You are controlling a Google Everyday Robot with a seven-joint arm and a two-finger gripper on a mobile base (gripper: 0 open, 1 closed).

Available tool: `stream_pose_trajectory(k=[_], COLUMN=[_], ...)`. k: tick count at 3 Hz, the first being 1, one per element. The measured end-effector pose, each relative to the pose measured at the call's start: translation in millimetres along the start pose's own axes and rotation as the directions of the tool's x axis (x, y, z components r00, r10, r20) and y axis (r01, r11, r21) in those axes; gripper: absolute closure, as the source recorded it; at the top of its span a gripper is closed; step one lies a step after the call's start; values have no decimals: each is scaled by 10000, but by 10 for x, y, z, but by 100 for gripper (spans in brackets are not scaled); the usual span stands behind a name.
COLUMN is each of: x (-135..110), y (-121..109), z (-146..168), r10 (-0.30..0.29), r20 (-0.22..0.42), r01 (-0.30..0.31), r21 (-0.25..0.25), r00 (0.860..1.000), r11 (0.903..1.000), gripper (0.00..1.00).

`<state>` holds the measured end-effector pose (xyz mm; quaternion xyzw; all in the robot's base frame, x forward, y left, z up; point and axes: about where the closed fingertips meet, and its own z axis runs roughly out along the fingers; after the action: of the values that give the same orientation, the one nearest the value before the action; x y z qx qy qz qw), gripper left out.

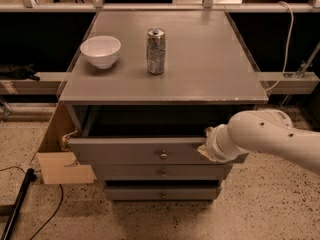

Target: Open top drawer

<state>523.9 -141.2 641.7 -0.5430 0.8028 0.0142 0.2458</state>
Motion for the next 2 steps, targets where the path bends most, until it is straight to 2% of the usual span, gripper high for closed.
stream_pose_trajectory(k=[2], x=[-13], y=[18], z=[-81], r10=[-38], r20=[26], r01=[38], r21=[-33], r00=[10000], r11=[10000], gripper=[100])
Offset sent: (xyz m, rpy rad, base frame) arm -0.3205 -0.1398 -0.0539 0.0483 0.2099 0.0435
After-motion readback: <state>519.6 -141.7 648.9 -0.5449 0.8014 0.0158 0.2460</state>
